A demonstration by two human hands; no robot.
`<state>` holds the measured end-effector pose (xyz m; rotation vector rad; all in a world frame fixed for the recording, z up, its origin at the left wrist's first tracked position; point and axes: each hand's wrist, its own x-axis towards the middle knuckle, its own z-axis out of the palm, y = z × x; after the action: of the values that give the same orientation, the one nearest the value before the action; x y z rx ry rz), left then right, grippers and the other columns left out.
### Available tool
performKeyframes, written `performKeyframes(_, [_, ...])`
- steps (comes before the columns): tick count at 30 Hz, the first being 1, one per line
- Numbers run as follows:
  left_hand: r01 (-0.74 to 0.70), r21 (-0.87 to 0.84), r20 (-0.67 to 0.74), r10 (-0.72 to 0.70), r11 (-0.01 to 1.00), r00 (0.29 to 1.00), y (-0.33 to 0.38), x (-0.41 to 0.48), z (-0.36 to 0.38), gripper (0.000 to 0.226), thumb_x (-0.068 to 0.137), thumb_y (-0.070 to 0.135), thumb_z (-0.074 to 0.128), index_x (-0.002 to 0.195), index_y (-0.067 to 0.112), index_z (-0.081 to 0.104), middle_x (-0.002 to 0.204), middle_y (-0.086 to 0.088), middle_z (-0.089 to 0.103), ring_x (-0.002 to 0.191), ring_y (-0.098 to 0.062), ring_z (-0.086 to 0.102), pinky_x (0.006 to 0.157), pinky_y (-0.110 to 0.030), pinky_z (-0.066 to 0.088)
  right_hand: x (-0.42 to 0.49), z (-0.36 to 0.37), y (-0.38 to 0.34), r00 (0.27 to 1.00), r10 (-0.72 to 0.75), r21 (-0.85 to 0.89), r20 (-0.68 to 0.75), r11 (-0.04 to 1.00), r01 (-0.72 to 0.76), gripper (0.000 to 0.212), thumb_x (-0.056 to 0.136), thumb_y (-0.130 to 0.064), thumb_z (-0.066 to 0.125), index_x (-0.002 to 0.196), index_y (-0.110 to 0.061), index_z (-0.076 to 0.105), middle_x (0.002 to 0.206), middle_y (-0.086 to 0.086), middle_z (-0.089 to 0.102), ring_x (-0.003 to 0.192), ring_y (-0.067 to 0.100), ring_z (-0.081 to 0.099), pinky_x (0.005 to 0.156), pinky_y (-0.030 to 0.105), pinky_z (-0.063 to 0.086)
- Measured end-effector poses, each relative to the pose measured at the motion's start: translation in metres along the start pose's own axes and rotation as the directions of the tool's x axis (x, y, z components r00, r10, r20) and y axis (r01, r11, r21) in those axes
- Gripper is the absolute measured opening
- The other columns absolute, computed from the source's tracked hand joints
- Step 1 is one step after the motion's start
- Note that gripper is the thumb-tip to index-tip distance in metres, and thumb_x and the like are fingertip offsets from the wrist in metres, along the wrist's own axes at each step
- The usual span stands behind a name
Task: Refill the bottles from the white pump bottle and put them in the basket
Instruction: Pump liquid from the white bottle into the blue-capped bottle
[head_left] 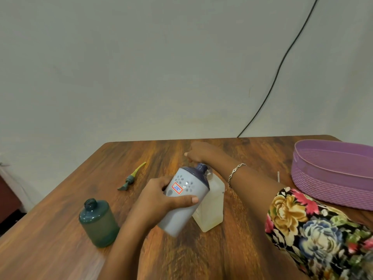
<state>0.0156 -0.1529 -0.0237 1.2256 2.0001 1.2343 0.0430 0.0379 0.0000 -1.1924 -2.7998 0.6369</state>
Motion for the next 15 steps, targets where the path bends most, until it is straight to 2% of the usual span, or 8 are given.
performKeyframes(2, [0.003, -0.020, -0.002, -0.003, 1.000, 1.000, 0.004, 0.000, 0.001, 0.072, 0.036, 0.063, 0.071, 0.090, 0.015, 0.068, 0.081, -0.001, 0.072, 0.070, -0.014, 0.069, 0.067, -0.038, 0.056, 0.000, -0.005, 0.002, 0.999, -0.034, 0.084, -0.002, 0.996, 0.034, 0.038, 0.098, -0.033, 0.042, 0.106, -0.001, 0.062, 0.104, 0.015, 0.063, 0.106, 0.029, 0.059, 0.088, 0.033, 0.043])
performKeyframes(3, [0.004, -0.027, -0.005, -0.004, 1.000, 1.000, 0.006, -0.001, 0.001, 0.071, 0.037, 0.063, 0.073, 0.089, 0.015, 0.069, 0.080, 0.000, 0.072, 0.069, -0.014, 0.069, 0.067, -0.037, 0.056, -0.002, -0.008, 0.001, 0.999, -0.051, 0.123, -0.001, 0.991, 0.050, 0.041, 0.099, -0.033, 0.042, 0.113, 0.001, 0.060, 0.109, 0.016, 0.065, 0.105, 0.027, 0.059, 0.085, 0.031, 0.042])
performKeyframes(6, [0.005, -0.018, -0.027, -0.005, 1.000, 1.000, 0.013, -0.002, -0.003, 0.061, 0.045, 0.055, 0.087, 0.087, 0.014, 0.069, 0.077, 0.000, 0.072, 0.067, -0.013, 0.068, 0.063, -0.031, 0.055, -0.003, -0.018, -0.005, 0.995, -0.097, 0.159, 0.015, 0.983, 0.093, 0.040, 0.099, -0.029, 0.042, 0.114, 0.003, 0.061, 0.112, 0.015, 0.065, 0.094, 0.022, 0.056, 0.077, 0.027, 0.038])
performKeyframes(9, [0.014, -0.045, -0.044, -0.016, 0.999, 0.999, 0.014, -0.003, -0.003, 0.053, 0.046, 0.045, 0.085, 0.083, 0.010, 0.070, 0.074, -0.001, 0.072, 0.064, -0.015, 0.068, 0.060, -0.029, 0.053, -0.003, -0.017, -0.005, 0.996, -0.086, 0.180, 0.026, 0.980, 0.080, 0.036, 0.099, -0.024, 0.044, 0.114, 0.003, 0.061, 0.117, 0.015, 0.063, 0.089, 0.021, 0.053, 0.072, 0.027, 0.039])
performKeyframes(13, [0.034, -0.023, -0.021, -0.035, 0.999, 0.999, 0.010, -0.004, -0.001, 0.064, 0.038, 0.056, 0.077, 0.086, 0.014, 0.070, 0.077, 0.001, 0.073, 0.067, -0.014, 0.069, 0.063, -0.033, 0.056, -0.002, -0.007, 0.002, 0.999, -0.037, 0.095, 0.010, 0.995, 0.036, 0.035, 0.099, -0.024, 0.043, 0.117, 0.000, 0.061, 0.125, 0.017, 0.058, 0.090, 0.023, 0.054, 0.079, 0.030, 0.042])
performKeyframes(15, [0.045, -0.030, -0.023, -0.046, 0.999, 0.999, 0.008, -0.002, -0.002, 0.069, 0.034, 0.060, 0.074, 0.086, 0.014, 0.069, 0.078, -0.001, 0.073, 0.068, -0.015, 0.069, 0.066, -0.038, 0.057, -0.001, -0.006, 0.002, 0.999, -0.032, 0.080, 0.028, 0.996, 0.029, 0.040, 0.100, -0.029, 0.040, 0.116, 0.001, 0.061, 0.115, 0.016, 0.061, 0.087, 0.023, 0.057, 0.080, 0.031, 0.044])
